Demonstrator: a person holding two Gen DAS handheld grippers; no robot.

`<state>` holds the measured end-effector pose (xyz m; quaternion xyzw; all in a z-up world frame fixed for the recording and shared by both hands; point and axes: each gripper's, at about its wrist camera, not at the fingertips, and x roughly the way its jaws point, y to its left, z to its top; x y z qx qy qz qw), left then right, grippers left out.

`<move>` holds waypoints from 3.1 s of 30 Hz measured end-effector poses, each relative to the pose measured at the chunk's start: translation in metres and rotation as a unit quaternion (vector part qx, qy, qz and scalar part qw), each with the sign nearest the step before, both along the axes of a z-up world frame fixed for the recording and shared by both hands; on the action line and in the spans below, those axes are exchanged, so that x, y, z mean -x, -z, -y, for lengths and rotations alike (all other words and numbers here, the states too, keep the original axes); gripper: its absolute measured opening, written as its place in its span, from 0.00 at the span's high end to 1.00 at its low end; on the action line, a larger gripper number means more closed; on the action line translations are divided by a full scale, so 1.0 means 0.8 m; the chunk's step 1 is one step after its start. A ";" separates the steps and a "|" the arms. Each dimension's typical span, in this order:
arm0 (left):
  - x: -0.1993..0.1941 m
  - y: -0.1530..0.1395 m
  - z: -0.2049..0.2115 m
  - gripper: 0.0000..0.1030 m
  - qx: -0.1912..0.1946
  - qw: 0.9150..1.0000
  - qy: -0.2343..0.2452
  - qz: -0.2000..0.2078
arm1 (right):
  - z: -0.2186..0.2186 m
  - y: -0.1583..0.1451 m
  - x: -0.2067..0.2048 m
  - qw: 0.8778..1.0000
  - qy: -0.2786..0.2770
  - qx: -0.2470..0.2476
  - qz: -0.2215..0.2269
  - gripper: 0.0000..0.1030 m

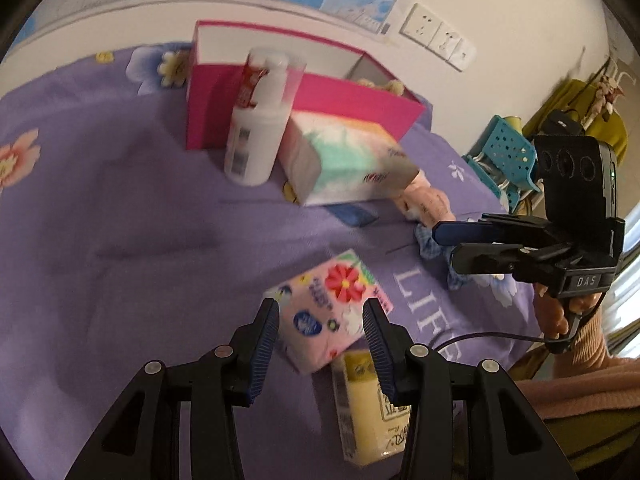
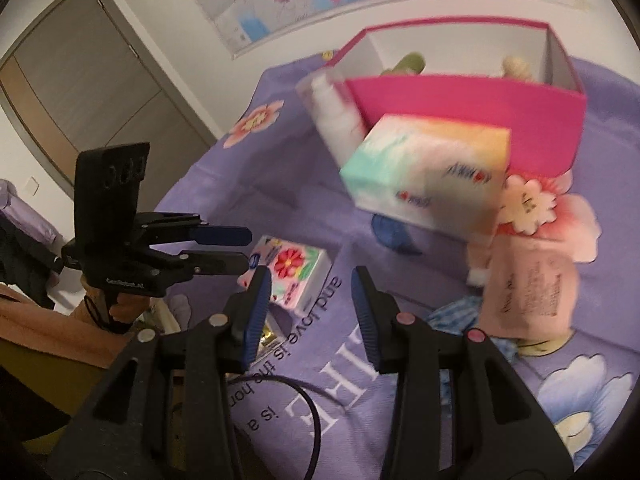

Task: Organize soft objects
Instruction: 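Grasp the pink floral tissue pack with the left gripper, then carry the tissue pack into the pink box and open the left gripper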

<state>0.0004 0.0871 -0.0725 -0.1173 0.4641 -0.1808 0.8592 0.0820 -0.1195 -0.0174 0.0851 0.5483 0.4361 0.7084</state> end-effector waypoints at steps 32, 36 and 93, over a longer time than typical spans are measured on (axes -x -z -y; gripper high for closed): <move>-0.013 -0.007 0.020 0.69 0.016 1.000 0.023 0.006 | -0.031 0.025 0.003 0.999 0.044 0.006 -0.001 0.73; -0.020 -0.022 0.028 0.69 0.018 0.999 0.035 0.023 | -0.016 0.008 -0.002 0.998 0.058 0.002 0.016 0.73; -0.238 -0.140 0.084 0.69 -0.058 0.993 0.026 0.097 | 0.038 -0.046 -0.205 0.979 0.175 0.019 0.105 0.73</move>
